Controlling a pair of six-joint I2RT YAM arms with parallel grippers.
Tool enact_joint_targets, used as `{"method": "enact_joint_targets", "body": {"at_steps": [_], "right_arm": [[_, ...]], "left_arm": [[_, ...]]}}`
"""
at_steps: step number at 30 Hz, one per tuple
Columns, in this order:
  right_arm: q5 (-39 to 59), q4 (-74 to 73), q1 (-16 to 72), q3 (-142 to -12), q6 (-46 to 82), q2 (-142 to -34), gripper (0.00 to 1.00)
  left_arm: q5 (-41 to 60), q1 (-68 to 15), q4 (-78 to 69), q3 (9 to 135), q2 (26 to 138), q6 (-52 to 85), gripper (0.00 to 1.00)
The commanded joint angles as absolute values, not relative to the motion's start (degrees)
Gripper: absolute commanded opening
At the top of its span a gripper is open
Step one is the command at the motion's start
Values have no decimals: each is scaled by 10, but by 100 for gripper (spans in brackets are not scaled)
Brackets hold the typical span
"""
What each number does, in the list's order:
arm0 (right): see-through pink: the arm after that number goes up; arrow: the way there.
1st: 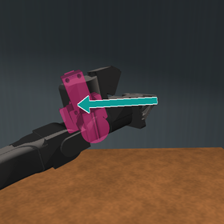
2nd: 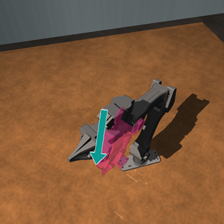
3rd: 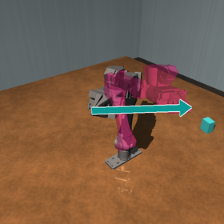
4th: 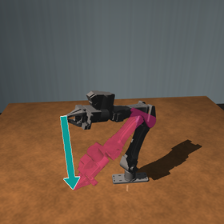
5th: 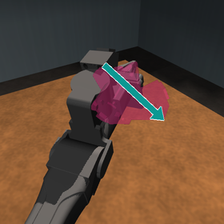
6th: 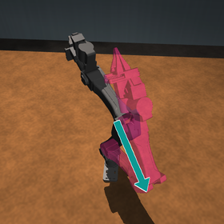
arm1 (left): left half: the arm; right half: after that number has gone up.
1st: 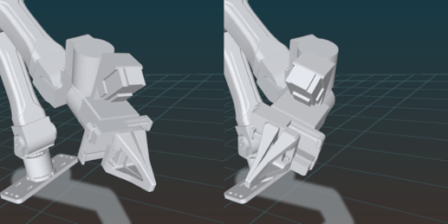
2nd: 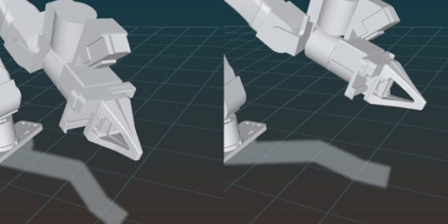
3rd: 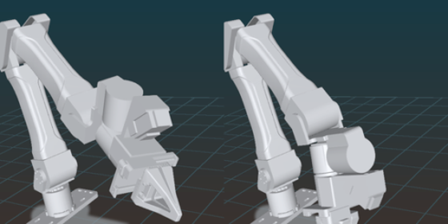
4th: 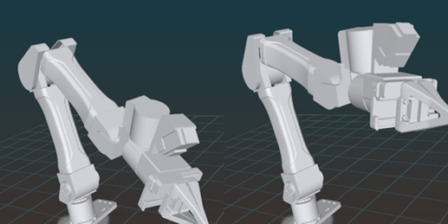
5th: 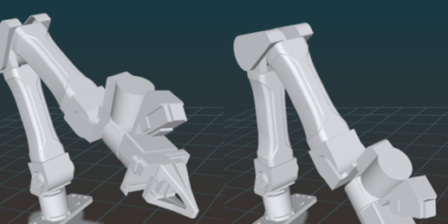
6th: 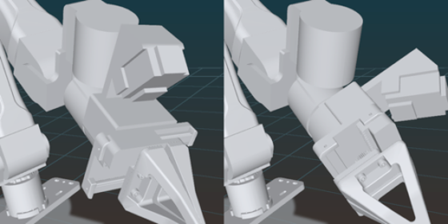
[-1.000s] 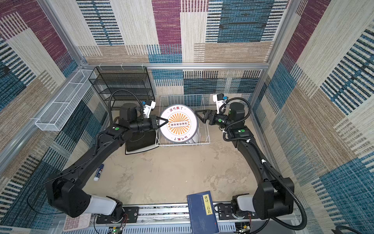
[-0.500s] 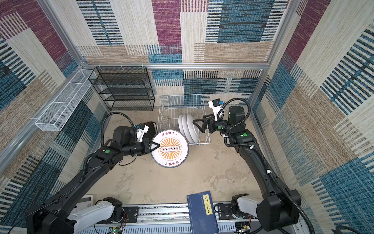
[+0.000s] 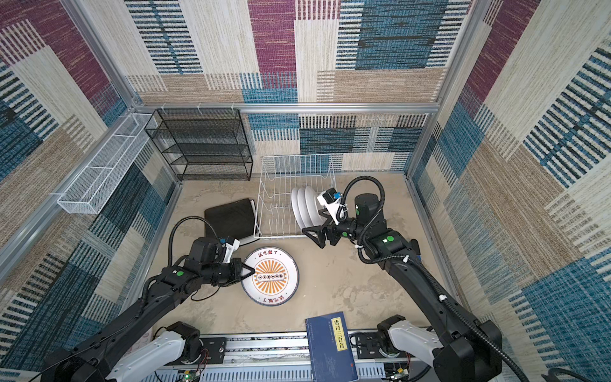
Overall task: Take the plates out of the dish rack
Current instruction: 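Lower the printed plate flat onto the table with the left gripper while the right releases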
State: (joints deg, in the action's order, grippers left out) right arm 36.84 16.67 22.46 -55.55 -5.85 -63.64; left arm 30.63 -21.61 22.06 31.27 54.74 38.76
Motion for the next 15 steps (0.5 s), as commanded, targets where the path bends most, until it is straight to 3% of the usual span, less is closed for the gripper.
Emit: {"method": "enact_joint_targets", "body": {"at_steps": [1, 15], "right_arm": [[331, 184, 230, -557, -86, -639, 99], [314, 192, 249, -548, -92, -652, 99]], "left_arm": [[316, -216, 169, 291, 549, 412, 0], [291, -215, 19, 235, 635, 428, 0]]}}
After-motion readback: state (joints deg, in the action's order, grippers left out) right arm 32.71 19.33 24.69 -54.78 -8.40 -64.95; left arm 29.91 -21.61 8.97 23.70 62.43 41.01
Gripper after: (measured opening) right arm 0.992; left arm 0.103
